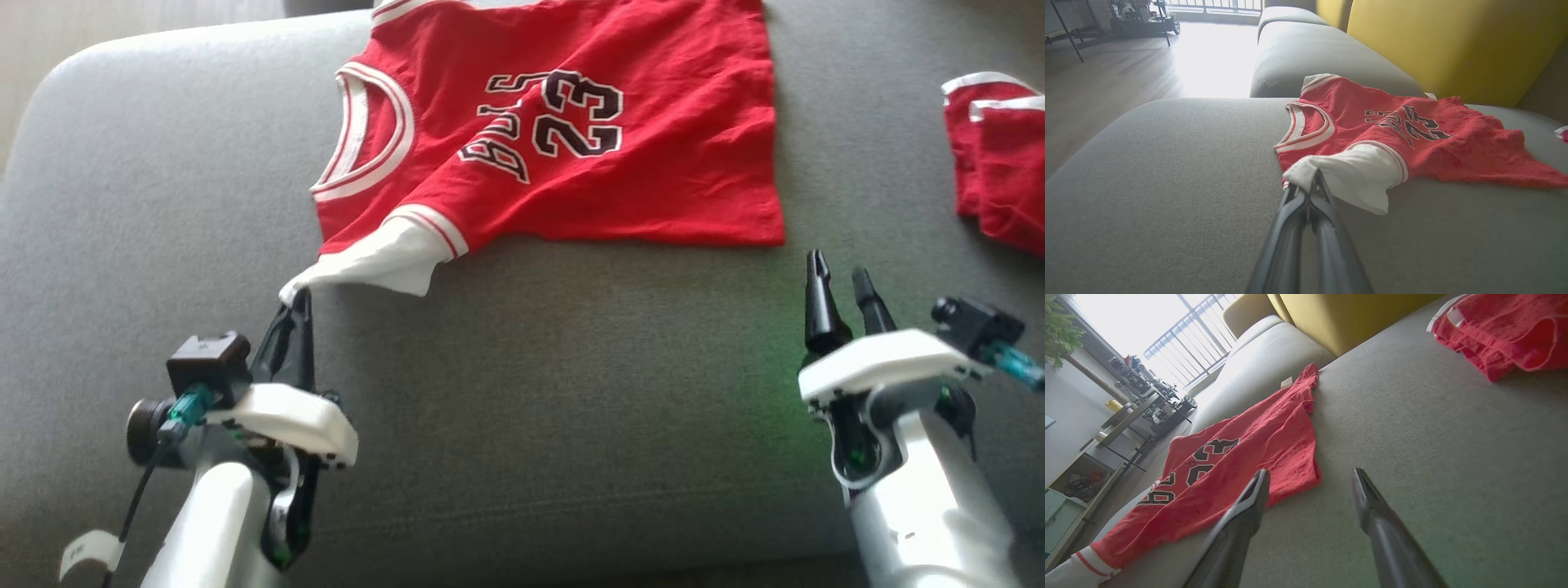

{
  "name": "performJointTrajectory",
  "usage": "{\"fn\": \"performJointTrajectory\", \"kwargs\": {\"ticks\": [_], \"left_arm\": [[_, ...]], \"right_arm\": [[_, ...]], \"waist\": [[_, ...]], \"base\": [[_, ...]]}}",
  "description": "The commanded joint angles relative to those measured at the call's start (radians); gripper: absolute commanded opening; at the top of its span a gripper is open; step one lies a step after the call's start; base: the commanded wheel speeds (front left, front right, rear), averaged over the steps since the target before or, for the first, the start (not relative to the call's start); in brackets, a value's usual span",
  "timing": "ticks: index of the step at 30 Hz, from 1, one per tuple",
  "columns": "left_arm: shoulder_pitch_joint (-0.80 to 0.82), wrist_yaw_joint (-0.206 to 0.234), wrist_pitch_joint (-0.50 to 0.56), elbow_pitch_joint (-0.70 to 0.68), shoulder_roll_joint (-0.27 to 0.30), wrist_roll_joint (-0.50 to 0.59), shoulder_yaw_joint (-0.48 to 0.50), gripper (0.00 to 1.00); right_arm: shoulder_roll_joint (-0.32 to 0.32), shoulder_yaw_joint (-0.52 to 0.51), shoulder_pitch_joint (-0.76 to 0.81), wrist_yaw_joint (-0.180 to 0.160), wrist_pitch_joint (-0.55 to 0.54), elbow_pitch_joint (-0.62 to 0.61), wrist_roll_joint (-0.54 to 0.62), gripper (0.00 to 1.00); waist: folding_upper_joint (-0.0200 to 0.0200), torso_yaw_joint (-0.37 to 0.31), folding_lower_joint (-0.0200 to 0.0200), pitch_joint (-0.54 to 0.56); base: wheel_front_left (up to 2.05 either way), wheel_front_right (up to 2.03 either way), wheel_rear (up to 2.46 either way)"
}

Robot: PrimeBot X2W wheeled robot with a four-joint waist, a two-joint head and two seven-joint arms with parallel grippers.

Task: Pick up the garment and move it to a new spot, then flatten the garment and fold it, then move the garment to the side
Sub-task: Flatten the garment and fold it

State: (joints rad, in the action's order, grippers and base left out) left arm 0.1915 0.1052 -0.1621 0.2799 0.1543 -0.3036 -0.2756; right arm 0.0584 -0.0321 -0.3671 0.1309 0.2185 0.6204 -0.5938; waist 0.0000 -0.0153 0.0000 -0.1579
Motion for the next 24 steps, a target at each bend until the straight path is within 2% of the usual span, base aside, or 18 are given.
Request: {"fn": "performJointTrajectory", "kwargs": {"ticks": [1, 10, 13, 22, 23, 24], "left_arm": [[0.058, -0.001, -0.016, -0.039, 0.008, -0.003, 0.039, 0.0], [0.085, -0.016, -0.042, -0.076, -0.023, 0.001, -0.002, 0.0], [0.097, -0.019, -0.046, -0.083, -0.041, 0.003, -0.027, 0.0], [0.12, -0.014, -0.056, -0.089, -0.056, -0.001, -0.048, 0.0], [0.121, -0.014, -0.056, -0.089, -0.056, -0.002, -0.048, 0.0], [0.123, -0.014, -0.057, -0.088, -0.056, -0.003, -0.048, 0.0]], "right_arm": [[-0.008, 0.017, -0.068, 0.0, -0.003, -0.003, -0.011, 1.0], [-0.008, -0.031, -0.222, 0.0, -0.003, 0.239, -0.046, 1.0], [0.001, -0.071, -0.269, 0.0, 0.016, 0.349, -0.018, 1.0], [0.005, -0.111, -0.337, 0.0, 0.038, 0.454, 0.004, 1.0], [0.005, -0.108, -0.341, 0.0, 0.039, 0.461, 0.004, 0.49], [0.004, -0.1, -0.345, 0.0, 0.039, 0.464, 0.005, 0.1]], "waist": [[0.0, 0.015, 0.0, -0.01], [0.0, 0.083, 0.0, -0.052], [0.0, 0.115, 0.0, -0.069], [0.0, 0.135, 0.0, -0.103], [0.0, 0.135, 0.0, -0.105], [0.0, 0.134, 0.0, -0.106]], "base": [[0.0, 0.0, 0.0], [0.0, 0.0, 0.0], [0.0, 0.0, 0.0], [0.0, 0.0, 0.0], [0.0, 0.0, 0.0], [0.0, 0.0, 0.0]]}}
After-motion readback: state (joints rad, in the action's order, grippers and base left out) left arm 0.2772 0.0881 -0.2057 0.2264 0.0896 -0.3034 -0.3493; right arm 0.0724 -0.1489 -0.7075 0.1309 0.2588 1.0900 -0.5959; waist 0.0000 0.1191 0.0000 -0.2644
